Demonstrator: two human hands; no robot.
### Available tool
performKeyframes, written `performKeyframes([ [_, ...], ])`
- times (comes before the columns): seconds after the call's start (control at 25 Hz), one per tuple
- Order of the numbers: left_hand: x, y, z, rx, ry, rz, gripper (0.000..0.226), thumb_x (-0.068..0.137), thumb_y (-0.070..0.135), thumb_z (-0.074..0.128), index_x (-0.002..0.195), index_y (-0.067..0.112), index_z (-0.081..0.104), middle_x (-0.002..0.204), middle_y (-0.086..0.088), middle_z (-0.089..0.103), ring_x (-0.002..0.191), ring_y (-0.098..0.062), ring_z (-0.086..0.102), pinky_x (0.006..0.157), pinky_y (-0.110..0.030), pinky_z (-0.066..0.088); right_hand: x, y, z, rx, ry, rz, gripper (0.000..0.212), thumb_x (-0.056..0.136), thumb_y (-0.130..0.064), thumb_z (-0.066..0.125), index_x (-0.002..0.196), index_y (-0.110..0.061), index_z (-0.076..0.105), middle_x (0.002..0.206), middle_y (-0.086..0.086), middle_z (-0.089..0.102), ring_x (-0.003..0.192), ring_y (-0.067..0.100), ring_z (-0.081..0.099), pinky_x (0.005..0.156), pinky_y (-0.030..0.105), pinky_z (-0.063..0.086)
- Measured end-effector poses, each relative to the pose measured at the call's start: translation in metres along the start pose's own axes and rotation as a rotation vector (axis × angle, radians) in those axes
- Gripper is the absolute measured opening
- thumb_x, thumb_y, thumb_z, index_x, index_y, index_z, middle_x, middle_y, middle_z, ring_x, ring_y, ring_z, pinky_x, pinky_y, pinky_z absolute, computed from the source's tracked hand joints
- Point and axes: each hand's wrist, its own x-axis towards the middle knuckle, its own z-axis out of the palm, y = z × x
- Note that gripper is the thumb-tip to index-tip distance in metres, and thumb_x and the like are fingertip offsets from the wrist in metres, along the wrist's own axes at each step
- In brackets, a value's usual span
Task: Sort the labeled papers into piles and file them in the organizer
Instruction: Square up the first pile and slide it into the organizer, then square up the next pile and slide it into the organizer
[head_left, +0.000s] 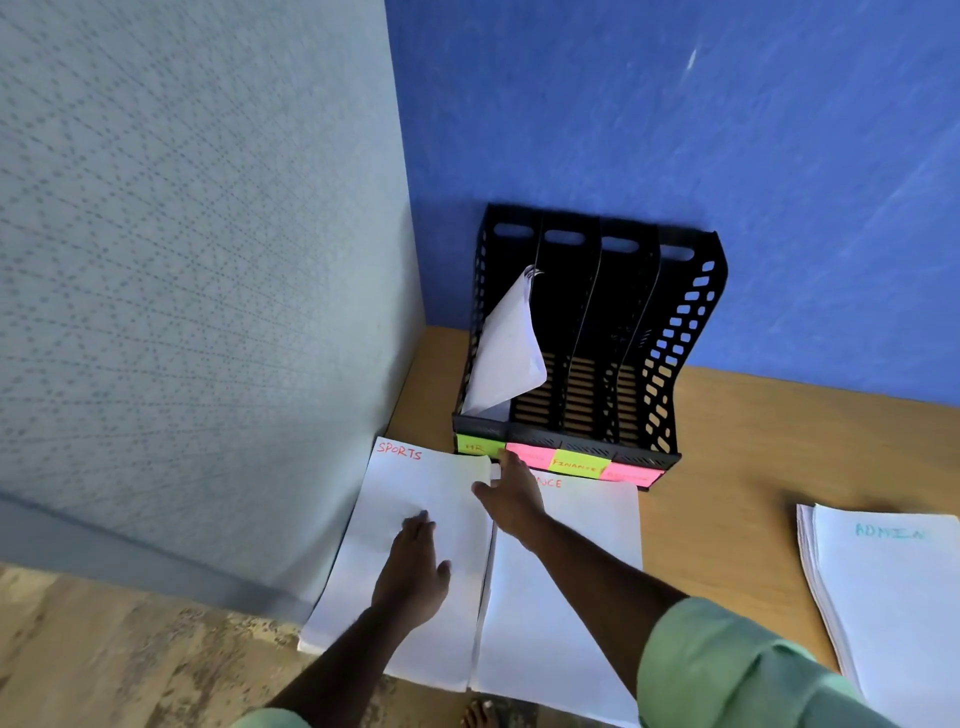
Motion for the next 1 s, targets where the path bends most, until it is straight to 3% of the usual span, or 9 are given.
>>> performKeyframes([
  [0.24,0.01,-0.005,-0.006,-0.002,-0.011,0.043,0.066,0.096,0.032,0.058,0.151,0.011,0.029,0.159,-0.006,0.026,0.145,-0.02,0.031,0.116,-0.029,0.033,0.017,-0.002,0.007,-0.113,0.026,0.108,0.066,0.078,-0.029,0.079,0.135,-0.011,0.052,0.133,0.011,0.056,0.115,0.03,0.062,0.084,0.03,0.051],
  [0.44,0.007,-0.007,0.0,0.048,-0.022,0.038,0.074,0.097,0.033,0.056,0.156,0.011,0.017,0.164,-0.006,0.015,0.15,-0.023,0.02,0.12,-0.03,0.027,0.015,-0.003,0.02,-0.011,-0.005,0.201,0.066,0.073,-0.035,0.086,0.127,-0.012,0.054,0.12,0.007,0.067,0.106,0.028,0.066,0.077,0.032,0.054],
  [0.6,0.008,-0.008,0.002,0.036,0.031,0.057,0.068,0.097,0.03,0.056,0.154,0.012,0.023,0.161,-0.005,0.022,0.148,-0.02,0.025,0.118,-0.028,0.028,0.009,0.003,0.021,0.037,-0.033,0.22,0.026,0.076,-0.032,0.085,0.091,-0.016,0.07,0.1,0.005,0.077,0.07,0.014,0.067,0.073,0.034,0.063],
  [0.72,0.01,-0.014,-0.001,-0.026,0.072,0.078,0.06,0.097,0.026,0.057,0.15,0.013,0.033,0.156,-0.003,0.033,0.144,-0.017,0.033,0.116,-0.026,0.032,-0.003,0.005,0.029,0.043,-0.093,0.142,0.027,0.086,-0.028,0.077,0.109,-0.016,0.071,0.109,0.003,0.075,0.086,0.021,0.071,0.065,0.026,0.059],
  [0.88,0.012,-0.027,-0.017,-0.113,0.034,0.187,0.054,0.096,0.019,0.059,0.146,0.011,0.04,0.151,-0.005,0.039,0.139,-0.019,0.039,0.115,-0.026,0.031,-0.021,0.007,0.032,0.177,-0.116,0.099,0.037,0.095,-0.015,0.063,0.131,-0.016,0.06,0.115,0.002,0.067,0.105,0.025,0.066,0.078,0.03,0.058],
  [1.0,0.013,-0.038,-0.043,-0.12,0.278,0.307,0.052,0.09,0.011,0.063,0.139,0.005,0.048,0.142,-0.011,0.049,0.134,-0.027,0.046,0.114,-0.036,0.034,-0.031,0.007,0.017,0.271,-0.098,0.099,0.039,0.092,-0.01,0.061,0.13,-0.015,0.062,0.116,0.004,0.07,0.102,0.025,0.067,0.068,0.024,0.054],
])
